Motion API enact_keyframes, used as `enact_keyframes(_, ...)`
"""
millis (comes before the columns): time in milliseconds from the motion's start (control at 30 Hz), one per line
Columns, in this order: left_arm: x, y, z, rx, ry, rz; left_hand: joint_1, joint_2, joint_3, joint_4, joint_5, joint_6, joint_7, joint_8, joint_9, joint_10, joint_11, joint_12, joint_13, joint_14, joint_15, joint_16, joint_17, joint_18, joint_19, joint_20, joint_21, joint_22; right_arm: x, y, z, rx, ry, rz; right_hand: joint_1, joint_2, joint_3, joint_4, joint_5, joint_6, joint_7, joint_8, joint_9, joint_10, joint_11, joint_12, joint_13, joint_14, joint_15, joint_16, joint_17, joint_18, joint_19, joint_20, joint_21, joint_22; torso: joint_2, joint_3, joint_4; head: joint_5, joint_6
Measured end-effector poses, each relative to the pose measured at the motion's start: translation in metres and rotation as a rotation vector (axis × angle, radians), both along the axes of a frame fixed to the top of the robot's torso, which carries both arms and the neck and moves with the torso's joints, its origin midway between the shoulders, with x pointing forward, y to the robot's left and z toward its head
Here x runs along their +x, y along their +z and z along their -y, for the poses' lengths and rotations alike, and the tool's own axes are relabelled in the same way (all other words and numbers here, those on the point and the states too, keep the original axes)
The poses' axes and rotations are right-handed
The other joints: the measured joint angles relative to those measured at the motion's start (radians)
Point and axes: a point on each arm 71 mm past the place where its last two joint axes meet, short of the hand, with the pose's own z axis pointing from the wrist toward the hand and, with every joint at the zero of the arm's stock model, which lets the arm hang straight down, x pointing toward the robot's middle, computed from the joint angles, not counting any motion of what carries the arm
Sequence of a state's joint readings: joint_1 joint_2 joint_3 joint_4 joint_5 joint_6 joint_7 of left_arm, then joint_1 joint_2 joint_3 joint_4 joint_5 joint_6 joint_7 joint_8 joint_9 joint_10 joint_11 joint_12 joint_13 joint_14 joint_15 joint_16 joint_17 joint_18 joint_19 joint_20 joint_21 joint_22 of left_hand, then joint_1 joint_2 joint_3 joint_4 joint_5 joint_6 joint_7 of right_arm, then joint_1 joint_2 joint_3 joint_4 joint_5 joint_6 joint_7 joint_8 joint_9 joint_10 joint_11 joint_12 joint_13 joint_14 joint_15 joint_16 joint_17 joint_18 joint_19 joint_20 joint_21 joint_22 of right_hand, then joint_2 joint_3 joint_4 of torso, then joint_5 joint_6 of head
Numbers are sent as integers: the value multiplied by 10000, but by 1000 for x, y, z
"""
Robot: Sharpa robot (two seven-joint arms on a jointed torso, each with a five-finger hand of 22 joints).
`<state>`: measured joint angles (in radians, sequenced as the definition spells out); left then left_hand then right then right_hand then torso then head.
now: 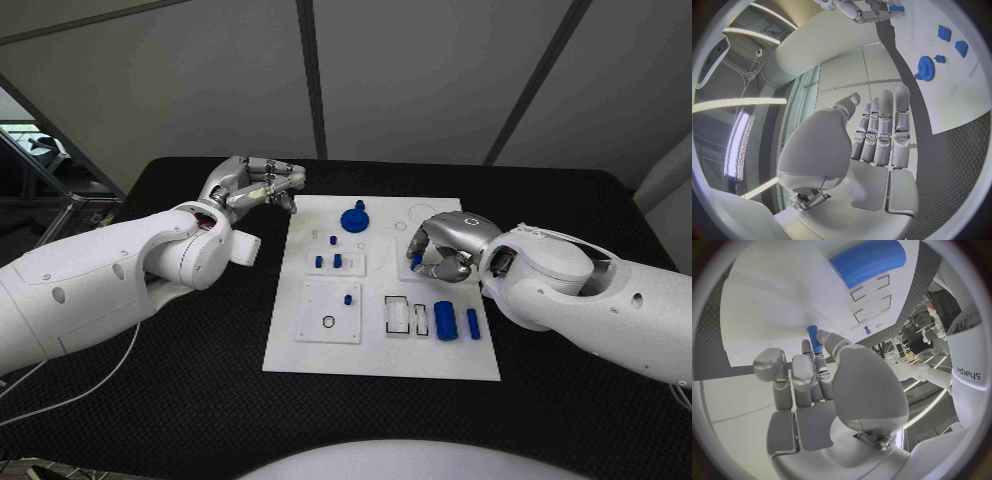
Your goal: Assemble the parts on the task board
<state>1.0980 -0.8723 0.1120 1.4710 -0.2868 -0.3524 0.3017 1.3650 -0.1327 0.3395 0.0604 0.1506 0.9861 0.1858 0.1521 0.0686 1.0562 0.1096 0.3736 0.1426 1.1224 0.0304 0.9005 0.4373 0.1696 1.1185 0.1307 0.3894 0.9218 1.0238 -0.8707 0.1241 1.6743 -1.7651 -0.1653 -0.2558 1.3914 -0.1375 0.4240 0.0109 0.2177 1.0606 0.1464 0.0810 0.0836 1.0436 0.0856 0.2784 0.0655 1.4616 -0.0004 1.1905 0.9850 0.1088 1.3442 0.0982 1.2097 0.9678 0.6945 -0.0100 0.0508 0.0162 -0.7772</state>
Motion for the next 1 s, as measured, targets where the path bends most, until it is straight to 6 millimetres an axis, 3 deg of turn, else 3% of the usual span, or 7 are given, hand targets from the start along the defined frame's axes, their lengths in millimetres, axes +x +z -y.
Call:
enact_keyframes(267,0,0,0,-1,-11,-8,0,0,0,0,0,0,0,0,0,0,0,0,0,0,0,0,1,0,0,0,0,0,0,0,0,-69,-33,89,91,91,342,-78,-148,227,-63,57,31,567,-112,117,48,34,-34,122,209,1,184,-41,246,394,0,1,0,-13,-18)
enact_keyframes(533,0,0,0,-1,-18,-16,0,0,0,0,0,0,0,0,0,0,0,0,1,0,0,0,1,0,0,0,0,0,-1,1,-1,-56,-6,207,132,132,549,-215,-231,575,-123,172,85,1059,-215,239,126,53,-198,353,493,-1,376,-162,551,803,-2,1,-1,-31,-24)
enact_keyframes(700,0,0,0,-1,-21,-19,0,0,0,0,0,0,0,0,0,0,0,0,1,0,0,0,1,0,0,0,0,-13,-3,3,-3,63,71,316,197,195,607,-277,-267,806,-170,296,110,1146,-128,299,229,18,-233,490,667,0,429,-215,666,1013,-2,4,-6,-42,-26)
enact_keyframes(1000,0,0,0,1,-20,-24,0,0,0,0,0,0,0,0,0,0,0,0,2,0,0,0,2,0,0,0,0,-12,-15,15,-11,551,425,728,407,192,656,-329,-309,839,-197,320,195,1146,-128,291,229,38,-252,494,707,0,464,-249,678,1051,-4,9,-10,-36,-38)
